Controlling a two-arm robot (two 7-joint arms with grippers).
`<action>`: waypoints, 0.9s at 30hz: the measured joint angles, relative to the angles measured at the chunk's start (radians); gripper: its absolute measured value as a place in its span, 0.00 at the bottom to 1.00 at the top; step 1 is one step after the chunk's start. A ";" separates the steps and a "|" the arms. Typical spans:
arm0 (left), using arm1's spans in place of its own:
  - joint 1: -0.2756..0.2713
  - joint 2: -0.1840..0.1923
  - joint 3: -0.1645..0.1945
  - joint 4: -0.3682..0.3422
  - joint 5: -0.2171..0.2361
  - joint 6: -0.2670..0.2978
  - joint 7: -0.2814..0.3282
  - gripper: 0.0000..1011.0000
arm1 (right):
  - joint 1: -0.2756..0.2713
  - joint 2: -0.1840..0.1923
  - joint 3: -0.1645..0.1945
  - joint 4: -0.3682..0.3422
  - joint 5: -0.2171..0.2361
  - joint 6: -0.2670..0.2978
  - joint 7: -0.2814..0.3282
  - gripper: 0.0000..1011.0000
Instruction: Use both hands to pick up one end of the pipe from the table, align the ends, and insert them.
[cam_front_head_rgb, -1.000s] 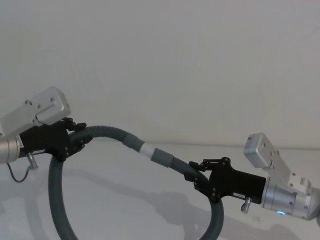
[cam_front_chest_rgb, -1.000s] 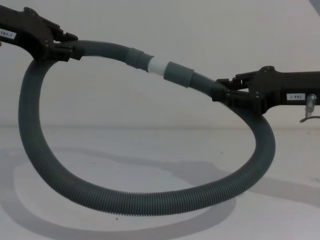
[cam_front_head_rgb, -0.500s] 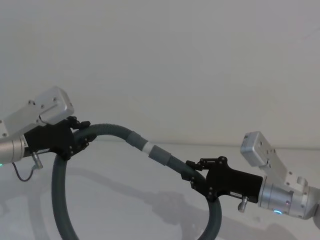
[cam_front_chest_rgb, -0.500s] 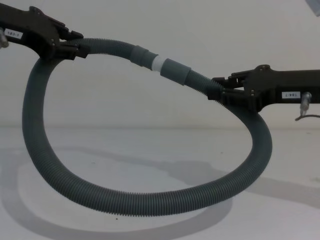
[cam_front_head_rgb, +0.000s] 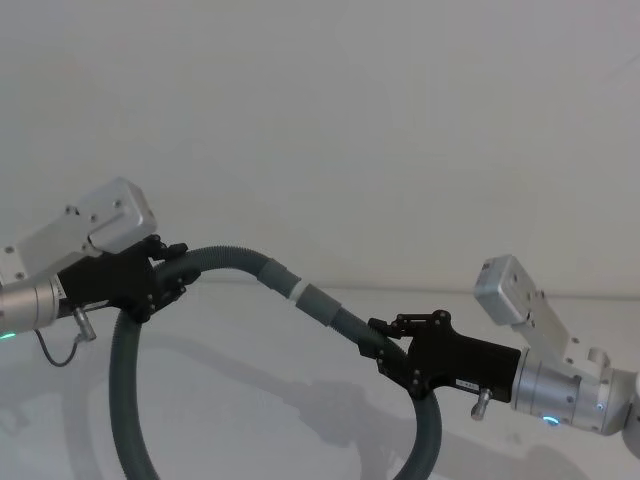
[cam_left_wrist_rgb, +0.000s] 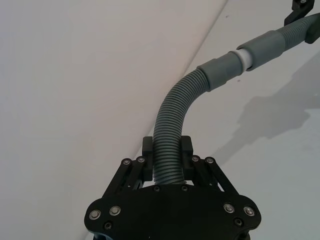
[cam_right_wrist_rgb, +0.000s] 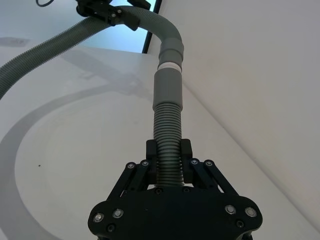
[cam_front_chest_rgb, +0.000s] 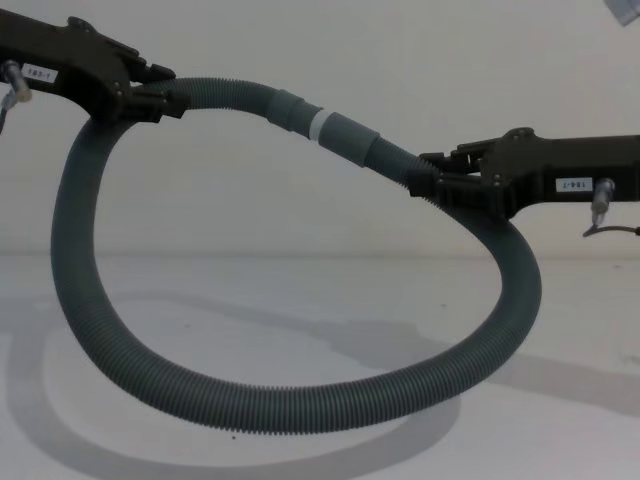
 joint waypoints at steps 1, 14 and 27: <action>0.001 -0.001 0.000 -0.001 0.001 0.001 0.002 0.28 | 0.001 0.000 0.000 -0.002 0.001 0.007 -0.002 0.25; 0.025 -0.018 -0.010 -0.024 0.010 0.015 0.020 0.28 | 0.010 -0.004 -0.004 -0.015 0.015 0.065 -0.024 0.25; 0.041 -0.034 -0.019 -0.030 0.007 0.019 0.019 0.28 | 0.016 -0.006 -0.006 -0.018 0.013 0.101 -0.051 0.25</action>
